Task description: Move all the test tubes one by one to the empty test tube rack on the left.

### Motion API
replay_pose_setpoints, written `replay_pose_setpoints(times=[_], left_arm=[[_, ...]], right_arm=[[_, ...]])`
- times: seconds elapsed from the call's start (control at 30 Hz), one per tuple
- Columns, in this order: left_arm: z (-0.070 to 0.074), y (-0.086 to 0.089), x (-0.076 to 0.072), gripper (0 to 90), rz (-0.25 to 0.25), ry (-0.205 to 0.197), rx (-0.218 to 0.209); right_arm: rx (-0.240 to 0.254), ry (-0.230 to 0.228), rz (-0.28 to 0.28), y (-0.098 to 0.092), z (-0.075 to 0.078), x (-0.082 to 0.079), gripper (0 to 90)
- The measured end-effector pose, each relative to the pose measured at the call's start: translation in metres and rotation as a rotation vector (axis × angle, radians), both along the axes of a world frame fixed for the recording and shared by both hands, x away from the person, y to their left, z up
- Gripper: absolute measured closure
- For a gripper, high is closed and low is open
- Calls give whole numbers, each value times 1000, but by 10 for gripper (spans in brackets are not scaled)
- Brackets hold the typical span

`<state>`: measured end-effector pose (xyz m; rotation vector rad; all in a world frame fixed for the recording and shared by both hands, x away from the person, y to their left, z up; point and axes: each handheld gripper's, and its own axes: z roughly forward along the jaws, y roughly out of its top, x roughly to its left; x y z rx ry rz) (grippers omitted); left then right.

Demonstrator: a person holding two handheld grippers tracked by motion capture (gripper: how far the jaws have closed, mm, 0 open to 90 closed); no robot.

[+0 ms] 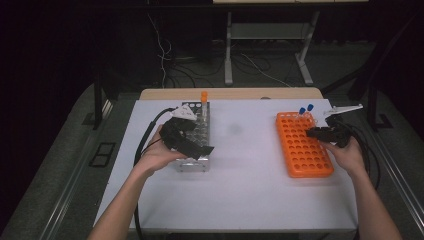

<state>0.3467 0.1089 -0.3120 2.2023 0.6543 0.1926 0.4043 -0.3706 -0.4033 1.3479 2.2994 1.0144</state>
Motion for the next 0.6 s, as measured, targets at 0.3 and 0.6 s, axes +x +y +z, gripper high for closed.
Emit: replay_pose_setpoints(times=[0.3, 0.6], left_arm=[[0, 0, 0, 0, -2, 4, -5], [4, 1, 0, 0, -7, -1, 0]], right_arm=[[-49, -36, -2, 5, 17, -6, 750], [-66, -45, 61, 17, 44, -19, 750]])
